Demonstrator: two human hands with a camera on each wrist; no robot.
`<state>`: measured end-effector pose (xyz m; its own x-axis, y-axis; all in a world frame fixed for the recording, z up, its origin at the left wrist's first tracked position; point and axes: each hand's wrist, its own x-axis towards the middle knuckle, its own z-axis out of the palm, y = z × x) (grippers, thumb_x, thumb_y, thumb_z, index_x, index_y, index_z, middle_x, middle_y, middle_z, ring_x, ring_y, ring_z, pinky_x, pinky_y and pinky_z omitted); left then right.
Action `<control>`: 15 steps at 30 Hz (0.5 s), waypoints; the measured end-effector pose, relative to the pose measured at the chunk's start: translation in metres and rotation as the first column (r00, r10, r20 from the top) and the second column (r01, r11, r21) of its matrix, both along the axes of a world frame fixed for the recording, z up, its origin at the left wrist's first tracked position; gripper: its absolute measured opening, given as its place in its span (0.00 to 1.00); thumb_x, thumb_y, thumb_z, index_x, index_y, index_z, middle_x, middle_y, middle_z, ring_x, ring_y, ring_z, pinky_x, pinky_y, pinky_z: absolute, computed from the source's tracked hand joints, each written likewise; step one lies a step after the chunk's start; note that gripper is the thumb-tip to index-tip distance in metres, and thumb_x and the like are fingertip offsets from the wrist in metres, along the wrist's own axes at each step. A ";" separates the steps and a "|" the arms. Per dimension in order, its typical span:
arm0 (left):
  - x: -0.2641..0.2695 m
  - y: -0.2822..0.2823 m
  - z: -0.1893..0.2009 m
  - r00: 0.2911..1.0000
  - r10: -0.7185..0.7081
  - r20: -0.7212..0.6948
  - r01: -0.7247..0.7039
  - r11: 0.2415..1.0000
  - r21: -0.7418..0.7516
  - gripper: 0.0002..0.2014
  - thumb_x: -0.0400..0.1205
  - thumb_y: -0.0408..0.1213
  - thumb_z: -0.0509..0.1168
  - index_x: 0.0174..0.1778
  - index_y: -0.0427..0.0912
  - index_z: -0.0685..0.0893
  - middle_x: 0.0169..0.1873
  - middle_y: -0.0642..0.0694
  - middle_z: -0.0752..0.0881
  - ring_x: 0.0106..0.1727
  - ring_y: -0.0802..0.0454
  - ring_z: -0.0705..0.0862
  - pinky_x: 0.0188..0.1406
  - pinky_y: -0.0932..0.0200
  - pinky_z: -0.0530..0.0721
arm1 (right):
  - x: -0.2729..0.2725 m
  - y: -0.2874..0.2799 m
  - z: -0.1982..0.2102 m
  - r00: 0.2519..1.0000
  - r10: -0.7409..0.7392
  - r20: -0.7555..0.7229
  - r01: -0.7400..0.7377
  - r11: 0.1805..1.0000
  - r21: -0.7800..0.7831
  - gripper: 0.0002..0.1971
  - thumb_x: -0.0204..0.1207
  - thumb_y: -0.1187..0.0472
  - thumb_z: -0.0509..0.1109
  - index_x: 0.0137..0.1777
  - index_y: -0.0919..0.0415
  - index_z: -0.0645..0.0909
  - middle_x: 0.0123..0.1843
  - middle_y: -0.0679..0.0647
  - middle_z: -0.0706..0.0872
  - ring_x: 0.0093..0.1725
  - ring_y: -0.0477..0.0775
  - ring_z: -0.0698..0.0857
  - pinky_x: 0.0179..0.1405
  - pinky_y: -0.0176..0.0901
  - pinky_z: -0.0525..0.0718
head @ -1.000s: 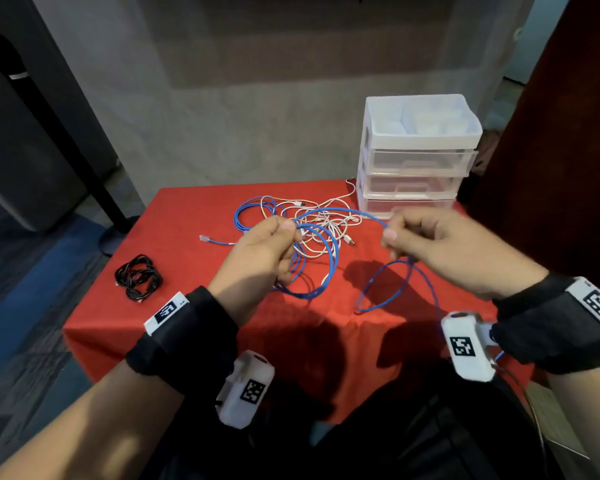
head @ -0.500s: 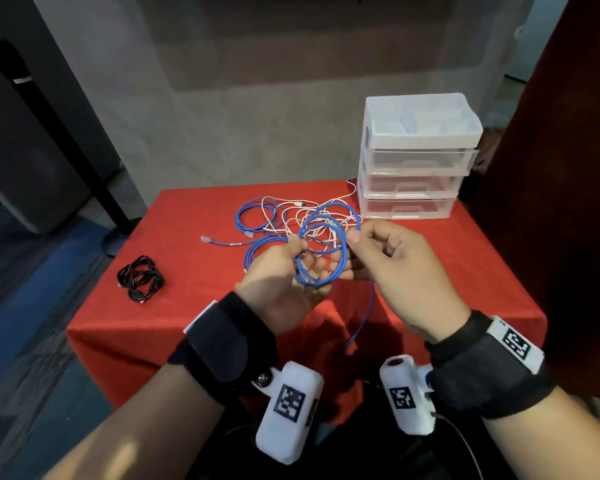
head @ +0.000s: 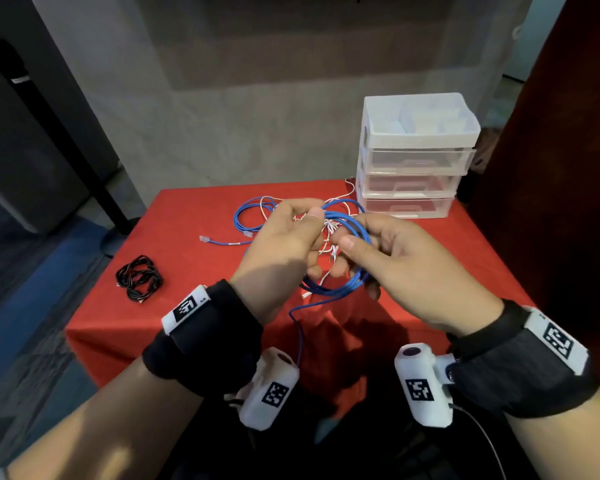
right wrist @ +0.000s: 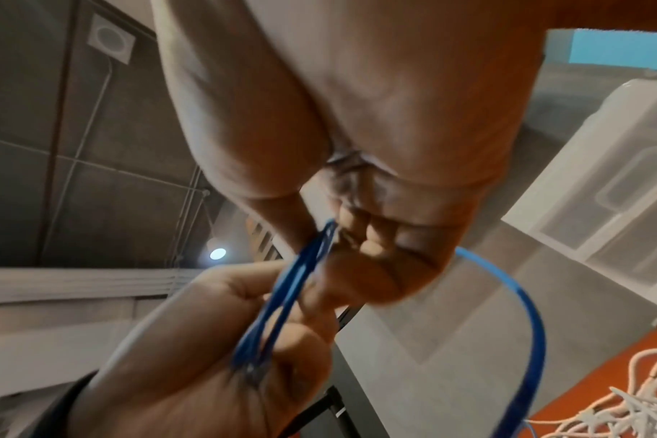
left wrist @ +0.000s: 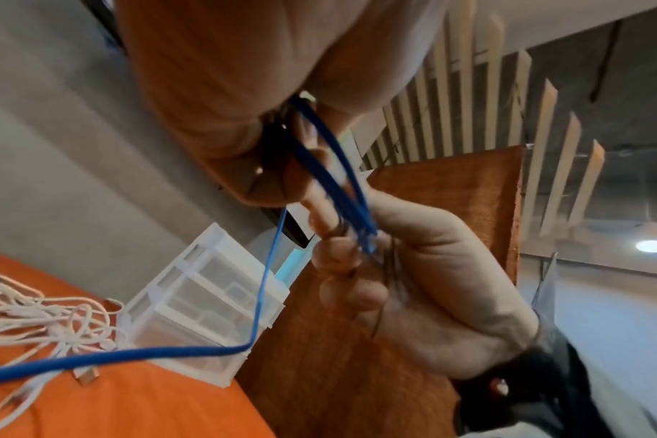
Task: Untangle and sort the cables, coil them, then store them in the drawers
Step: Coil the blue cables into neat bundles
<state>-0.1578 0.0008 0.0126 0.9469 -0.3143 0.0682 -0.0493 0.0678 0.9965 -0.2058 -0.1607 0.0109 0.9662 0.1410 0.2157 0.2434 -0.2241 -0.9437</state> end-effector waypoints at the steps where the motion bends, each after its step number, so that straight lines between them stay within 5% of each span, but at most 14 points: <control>1: -0.002 0.002 0.002 0.998 -0.057 -0.031 0.057 0.998 -0.013 0.07 0.92 0.39 0.56 0.50 0.42 0.75 0.23 0.56 0.69 0.21 0.58 0.64 0.24 0.61 0.74 | 0.001 0.000 -0.001 1.000 0.005 0.024 -0.005 1.000 -0.005 0.07 0.89 0.63 0.64 0.55 0.61 0.84 0.37 0.56 0.90 0.32 0.48 0.82 0.27 0.35 0.77; 4: -0.005 0.011 0.011 0.958 -0.225 -0.175 0.211 0.973 -0.096 0.14 0.92 0.40 0.56 0.40 0.43 0.75 0.26 0.51 0.66 0.23 0.58 0.62 0.32 0.57 0.80 | 0.001 -0.004 -0.001 0.998 0.042 0.047 -0.044 0.998 0.043 0.09 0.89 0.68 0.60 0.59 0.64 0.83 0.36 0.59 0.87 0.30 0.37 0.82 0.31 0.25 0.76; 7: -0.007 0.018 0.017 0.959 -0.212 -0.189 0.211 0.977 -0.024 0.13 0.91 0.39 0.57 0.41 0.43 0.78 0.27 0.50 0.63 0.24 0.56 0.57 0.29 0.59 0.74 | -0.001 -0.006 0.000 0.997 0.047 0.066 -0.044 0.998 -0.040 0.11 0.88 0.63 0.64 0.56 0.68 0.85 0.35 0.55 0.86 0.33 0.36 0.80 0.36 0.30 0.77; 9: -0.008 0.020 0.018 0.977 -0.181 -0.117 0.191 0.978 0.082 0.13 0.91 0.38 0.57 0.41 0.42 0.77 0.26 0.49 0.62 0.25 0.55 0.54 0.23 0.62 0.64 | 0.004 -0.010 -0.005 0.969 -0.118 0.219 0.153 0.977 -0.150 0.11 0.87 0.56 0.67 0.50 0.62 0.86 0.38 0.49 0.85 0.38 0.41 0.79 0.42 0.40 0.77; 12: -0.011 0.022 0.019 0.970 -0.238 -0.056 0.244 0.957 0.156 0.13 0.92 0.37 0.55 0.42 0.41 0.75 0.25 0.48 0.61 0.25 0.54 0.53 0.23 0.61 0.54 | 0.009 -0.016 -0.005 0.886 -0.234 0.400 0.368 0.881 -0.298 0.09 0.84 0.53 0.71 0.62 0.49 0.84 0.54 0.38 0.83 0.56 0.42 0.80 0.55 0.36 0.76; 13: -0.012 0.022 0.019 0.965 -0.258 -0.047 0.262 0.950 0.169 0.13 0.92 0.37 0.54 0.42 0.41 0.74 0.25 0.48 0.60 0.25 0.55 0.53 0.23 0.60 0.53 | 0.012 -0.017 -0.006 0.912 -0.172 0.372 0.314 0.876 -0.366 0.11 0.84 0.53 0.71 0.65 0.47 0.84 0.56 0.38 0.84 0.58 0.44 0.80 0.58 0.37 0.76; 15: -0.009 0.026 0.019 0.971 -0.240 -0.018 0.239 0.952 0.193 0.14 0.92 0.38 0.54 0.42 0.40 0.75 0.24 0.49 0.61 0.24 0.55 0.54 0.23 0.61 0.54 | 0.013 -0.020 -0.007 0.975 -0.052 0.218 0.132 0.918 -0.373 0.05 0.86 0.57 0.69 0.57 0.53 0.86 0.46 0.46 0.90 0.47 0.46 0.84 0.52 0.41 0.78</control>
<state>-0.1669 0.0271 0.0319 0.8418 -0.5397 -0.0102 -0.0612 -0.1142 0.9916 -0.1931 -0.1804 0.0044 0.9214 0.1642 0.3523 0.3781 -0.5887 -0.7145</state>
